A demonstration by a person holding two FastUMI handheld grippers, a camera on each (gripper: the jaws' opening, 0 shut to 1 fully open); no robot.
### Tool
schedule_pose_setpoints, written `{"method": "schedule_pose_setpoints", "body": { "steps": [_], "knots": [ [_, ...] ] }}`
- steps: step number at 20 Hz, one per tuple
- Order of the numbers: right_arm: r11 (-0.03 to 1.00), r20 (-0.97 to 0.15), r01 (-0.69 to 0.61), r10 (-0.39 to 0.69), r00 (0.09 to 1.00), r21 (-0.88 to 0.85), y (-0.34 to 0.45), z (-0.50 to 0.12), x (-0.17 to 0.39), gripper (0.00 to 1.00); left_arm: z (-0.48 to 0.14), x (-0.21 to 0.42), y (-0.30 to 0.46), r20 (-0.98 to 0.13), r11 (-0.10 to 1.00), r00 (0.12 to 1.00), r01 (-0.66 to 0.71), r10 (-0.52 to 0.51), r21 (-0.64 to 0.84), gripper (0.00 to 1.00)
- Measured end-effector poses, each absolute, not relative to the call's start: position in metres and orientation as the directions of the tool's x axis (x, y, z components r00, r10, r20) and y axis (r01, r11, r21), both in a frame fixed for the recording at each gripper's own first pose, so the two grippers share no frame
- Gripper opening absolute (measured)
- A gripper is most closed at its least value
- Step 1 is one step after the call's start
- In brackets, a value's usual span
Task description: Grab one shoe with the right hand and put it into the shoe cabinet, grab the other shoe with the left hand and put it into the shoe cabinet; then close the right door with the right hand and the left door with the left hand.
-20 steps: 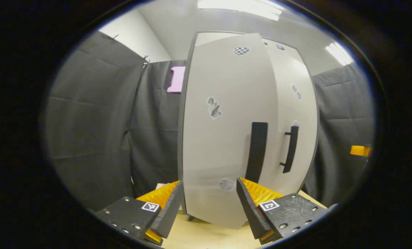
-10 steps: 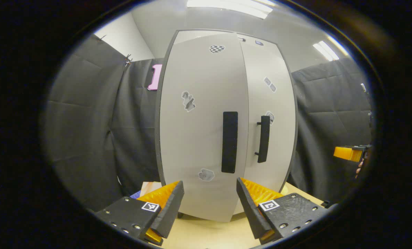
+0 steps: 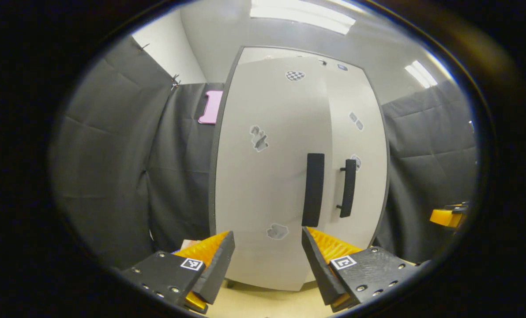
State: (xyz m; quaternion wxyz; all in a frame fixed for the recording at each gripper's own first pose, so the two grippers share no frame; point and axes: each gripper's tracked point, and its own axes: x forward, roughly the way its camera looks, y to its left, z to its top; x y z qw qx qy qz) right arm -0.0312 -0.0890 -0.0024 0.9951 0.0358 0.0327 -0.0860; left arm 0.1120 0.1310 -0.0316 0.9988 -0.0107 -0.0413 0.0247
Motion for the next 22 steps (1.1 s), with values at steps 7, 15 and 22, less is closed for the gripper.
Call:
{"method": "schedule_pose_setpoints", "body": {
  "steps": [7,15,22],
  "knots": [
    [0.975,-0.053,0.198,-0.193,0.980,0.106,-0.103,0.004,-0.025,0.98,-0.033,0.109,0.161,0.082,0.995,0.992,-0.097,0.098,-0.010,0.96],
    [0.981,-0.083,0.180,-0.174,0.981,0.073,-0.097,-0.007,-0.012,0.98,-0.054,0.112,0.178,0.046,0.990,0.989,-0.139,0.139,-0.009,0.95],
    [0.990,-0.141,0.129,-0.122,0.982,0.048,-0.077,-0.030,-0.007,0.98,-0.081,0.115,0.176,-0.006,0.994,0.994,-0.109,0.109,0.002,0.95]
  ]
}}
